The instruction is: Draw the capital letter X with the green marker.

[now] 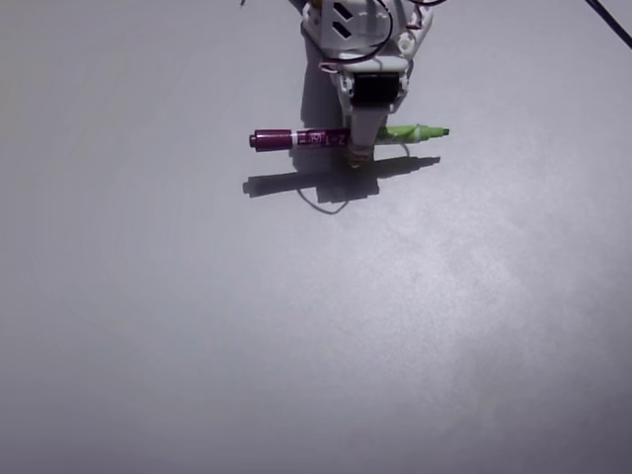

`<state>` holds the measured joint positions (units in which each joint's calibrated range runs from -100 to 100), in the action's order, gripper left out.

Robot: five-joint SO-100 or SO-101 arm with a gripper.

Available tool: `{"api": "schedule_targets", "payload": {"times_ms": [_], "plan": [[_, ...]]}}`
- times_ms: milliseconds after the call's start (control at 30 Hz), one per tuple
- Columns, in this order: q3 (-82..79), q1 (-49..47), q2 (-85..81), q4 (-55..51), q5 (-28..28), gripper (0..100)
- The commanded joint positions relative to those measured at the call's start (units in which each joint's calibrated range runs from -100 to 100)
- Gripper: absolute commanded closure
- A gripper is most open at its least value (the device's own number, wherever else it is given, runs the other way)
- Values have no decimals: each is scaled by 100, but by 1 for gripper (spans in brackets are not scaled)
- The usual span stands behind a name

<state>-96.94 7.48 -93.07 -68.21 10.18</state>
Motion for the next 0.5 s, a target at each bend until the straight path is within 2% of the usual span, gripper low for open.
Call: {"api": "schedule_targets", "payload": {"times_ms": [0, 233, 400, 467], "plan": [[-118, 28, 193, -678, -10, 99], [-118, 18, 193, -711, -59, 99], [-118, 161, 193, -882, -1231, 99], [-118, 95, 193, -817, -1475, 99]]}}
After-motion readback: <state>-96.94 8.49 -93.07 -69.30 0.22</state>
